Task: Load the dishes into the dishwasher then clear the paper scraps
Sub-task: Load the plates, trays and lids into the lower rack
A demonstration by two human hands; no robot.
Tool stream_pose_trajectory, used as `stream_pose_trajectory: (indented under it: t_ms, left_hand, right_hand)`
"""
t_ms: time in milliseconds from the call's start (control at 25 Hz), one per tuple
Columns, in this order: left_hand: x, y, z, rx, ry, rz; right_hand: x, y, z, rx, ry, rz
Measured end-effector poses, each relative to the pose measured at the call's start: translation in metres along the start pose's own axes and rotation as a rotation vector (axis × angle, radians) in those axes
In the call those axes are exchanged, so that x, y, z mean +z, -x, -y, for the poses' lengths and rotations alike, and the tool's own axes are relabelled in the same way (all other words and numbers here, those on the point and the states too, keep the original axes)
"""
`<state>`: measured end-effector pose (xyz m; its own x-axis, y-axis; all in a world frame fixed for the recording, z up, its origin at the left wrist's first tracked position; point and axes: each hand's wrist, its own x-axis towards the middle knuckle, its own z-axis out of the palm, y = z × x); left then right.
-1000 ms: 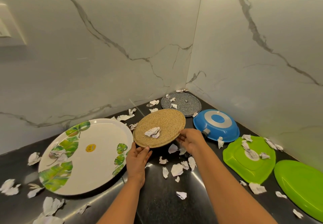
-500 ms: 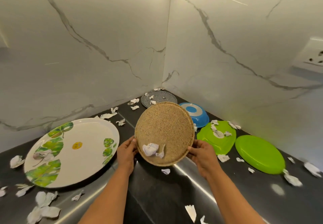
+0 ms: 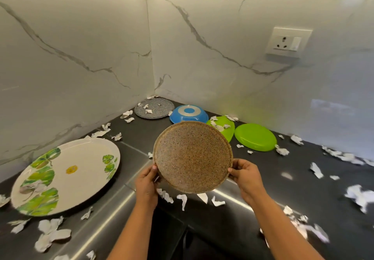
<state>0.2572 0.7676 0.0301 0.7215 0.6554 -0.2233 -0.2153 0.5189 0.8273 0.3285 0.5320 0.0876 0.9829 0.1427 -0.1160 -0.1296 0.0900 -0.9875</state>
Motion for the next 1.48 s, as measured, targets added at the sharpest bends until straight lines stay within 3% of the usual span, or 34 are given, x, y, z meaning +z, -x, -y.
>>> stream_pose_trajectory:
  t_ms: [320,600,920,1080,1480]
  left_hand:
    - [0.052,0.069,-0.003,0.129,-0.269,0.370]
    - [0.122,0.178,0.043,-0.064,-0.295,0.648]
    - [0.180,0.300,0.091,-0.233,-0.298,0.857]
    - [0.208,0.384,0.135,-0.303,-0.366,0.940]
    - [0.216,0.600,0.262,-0.463,-0.657,1.456]
  right_hand:
    - [-0.088,0.097,-0.006,-0.034,-0.132,-0.281]
    - [-0.187,0.201,-0.004,-0.079,-0.364,-0.625]
    - [-0.278,0.300,-0.007,-0.090,-0.507,-0.727]
    - [-0.346,0.369,-0.017,-0.096,-0.534,-0.872]
    - [-0.487,0.561,-0.094,-0.096,-0.715,-1.256]
